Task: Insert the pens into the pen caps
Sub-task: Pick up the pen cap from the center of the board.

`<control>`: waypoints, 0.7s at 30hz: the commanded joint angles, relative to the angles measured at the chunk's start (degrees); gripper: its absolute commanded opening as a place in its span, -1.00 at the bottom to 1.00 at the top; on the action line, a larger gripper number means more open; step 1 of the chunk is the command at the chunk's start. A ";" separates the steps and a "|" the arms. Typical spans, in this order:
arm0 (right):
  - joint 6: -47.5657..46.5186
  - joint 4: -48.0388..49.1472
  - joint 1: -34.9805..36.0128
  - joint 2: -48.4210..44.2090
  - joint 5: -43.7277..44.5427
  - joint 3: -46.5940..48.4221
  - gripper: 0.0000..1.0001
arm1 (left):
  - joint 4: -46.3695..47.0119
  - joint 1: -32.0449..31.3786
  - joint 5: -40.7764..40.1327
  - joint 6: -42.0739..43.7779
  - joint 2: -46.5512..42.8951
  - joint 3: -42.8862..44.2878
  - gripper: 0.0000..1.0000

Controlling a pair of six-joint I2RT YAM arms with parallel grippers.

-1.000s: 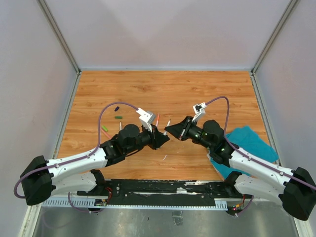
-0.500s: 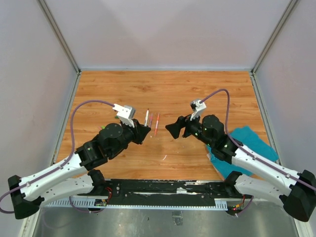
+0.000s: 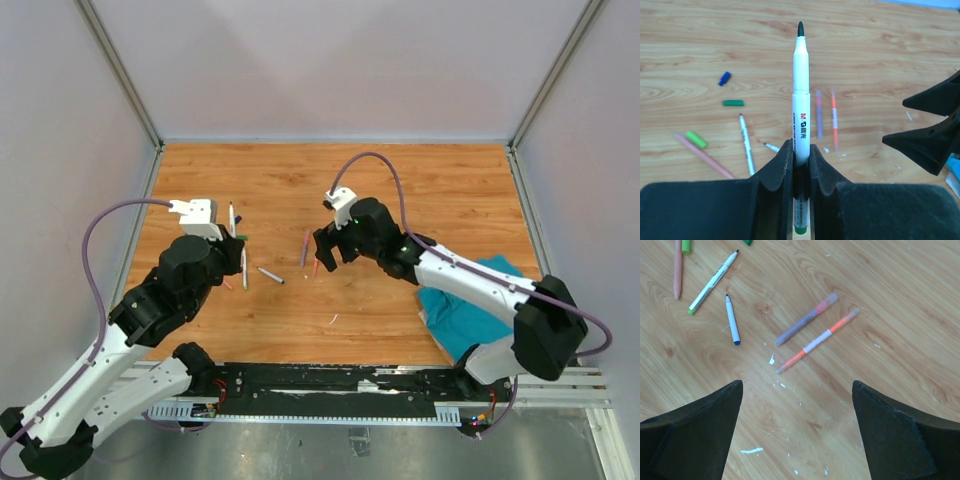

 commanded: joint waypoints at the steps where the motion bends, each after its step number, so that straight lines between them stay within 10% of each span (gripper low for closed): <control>1: -4.31 -0.75 0.32 7.08 -6.58 7.77 0.79 | -3.23 6.38 4.33 3.74 -0.63 2.77 -0.99; 21: -4.81 -5.19 1.99 47.10 -21.77 48.62 0.56 | -4.08 7.25 0.23 4.61 -13.86 0.88 -0.99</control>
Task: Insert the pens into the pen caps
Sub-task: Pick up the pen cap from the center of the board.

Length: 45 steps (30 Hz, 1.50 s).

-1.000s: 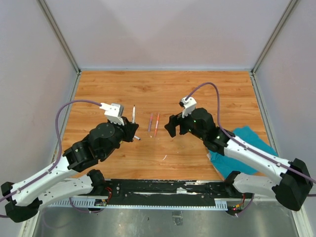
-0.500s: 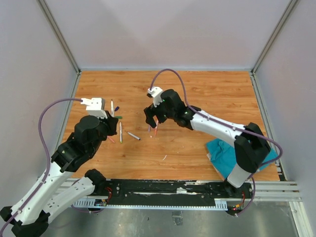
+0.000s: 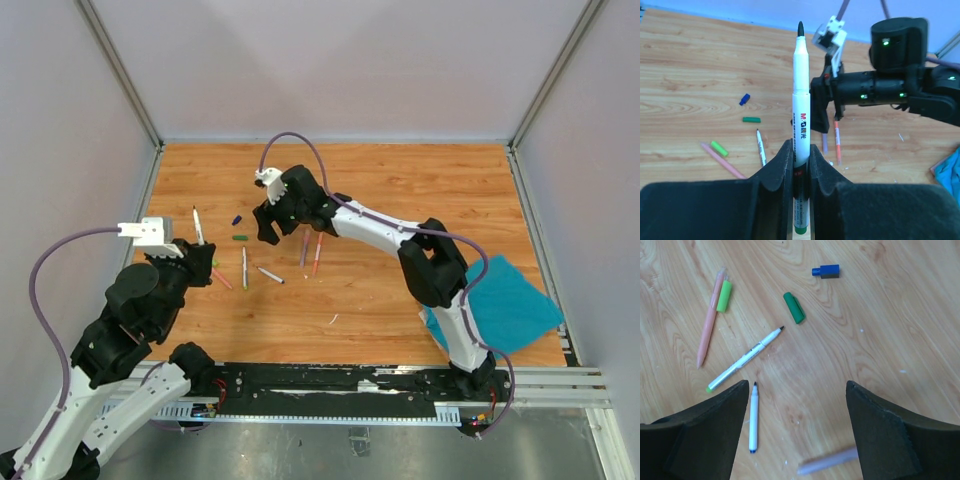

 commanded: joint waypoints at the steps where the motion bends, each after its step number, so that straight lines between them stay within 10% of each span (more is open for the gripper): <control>1: -0.53 -2.56 2.03 5.63 -3.79 7.58 0.54 | 1.79 0.23 -1.97 0.83 -1.24 -1.32 -0.99; 21: -0.25 -7.91 5.24 31.48 2.12 42.42 0.26 | 2.34 0.28 -2.46 1.36 -0.43 -2.20 -0.99; 45: -5.06 -11.52 7.23 35.15 8.06 42.90 -0.19 | 2.60 0.54 -2.54 1.41 -0.43 -2.62 -0.99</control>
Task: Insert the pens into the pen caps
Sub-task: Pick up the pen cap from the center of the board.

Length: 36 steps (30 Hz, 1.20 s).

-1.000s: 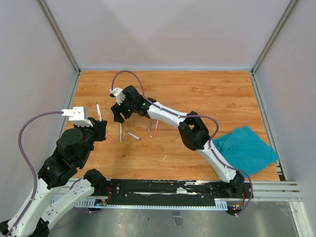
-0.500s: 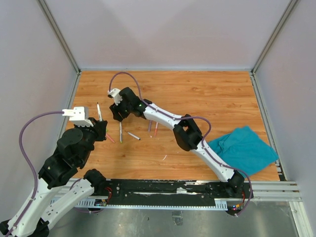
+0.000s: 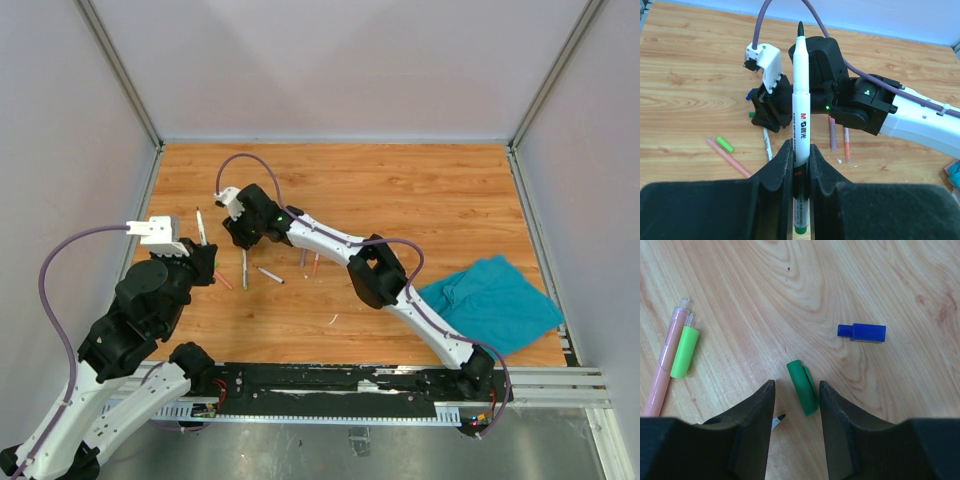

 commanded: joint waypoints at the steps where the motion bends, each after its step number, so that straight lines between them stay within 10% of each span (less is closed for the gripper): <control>1: -1.56 -1.86 1.17 2.19 2.36 2.35 -0.20 | 1.77 0.55 -1.14 0.92 -0.12 -0.63 -0.99; 24: -14.12 -2.75 2.06 -5.65 0.17 1.03 -0.99 | 1.92 1.35 -2.43 0.76 -1.96 -1.12 -0.99; 36: -14.58 5.33 0.47 -29.59 -1.42 -26.50 -0.99 | 1.90 1.53 -2.86 0.67 -2.96 -1.20 -0.99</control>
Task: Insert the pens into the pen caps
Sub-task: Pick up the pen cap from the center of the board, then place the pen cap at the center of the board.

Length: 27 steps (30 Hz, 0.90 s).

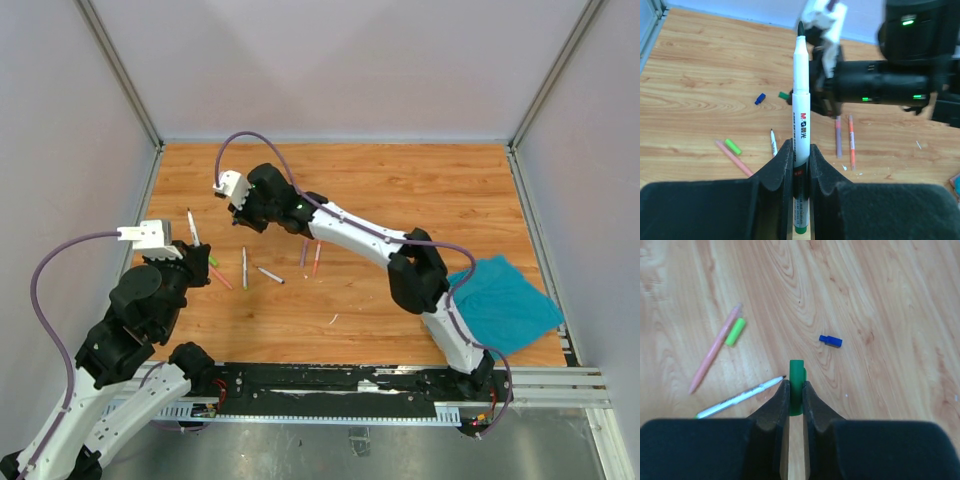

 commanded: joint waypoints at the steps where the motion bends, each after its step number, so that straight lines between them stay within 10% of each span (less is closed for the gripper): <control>1: -0.37 4.48 -0.89 -11.77 -2.03 -13.81 -0.99 | 1.57 0.72 -0.75 0.26 -0.74 -0.41 -0.99; 13: -2.61 -2.33 -1.33 -44.00 -9.02 -59.86 -0.99 | 2.01 1.07 0.24 0.62 -0.36 -0.68 -0.99; 27: -4.17 -10.65 0.18 -44.57 -12.82 -69.02 -0.93 | 2.10 1.34 0.33 0.62 0.47 -0.79 -0.99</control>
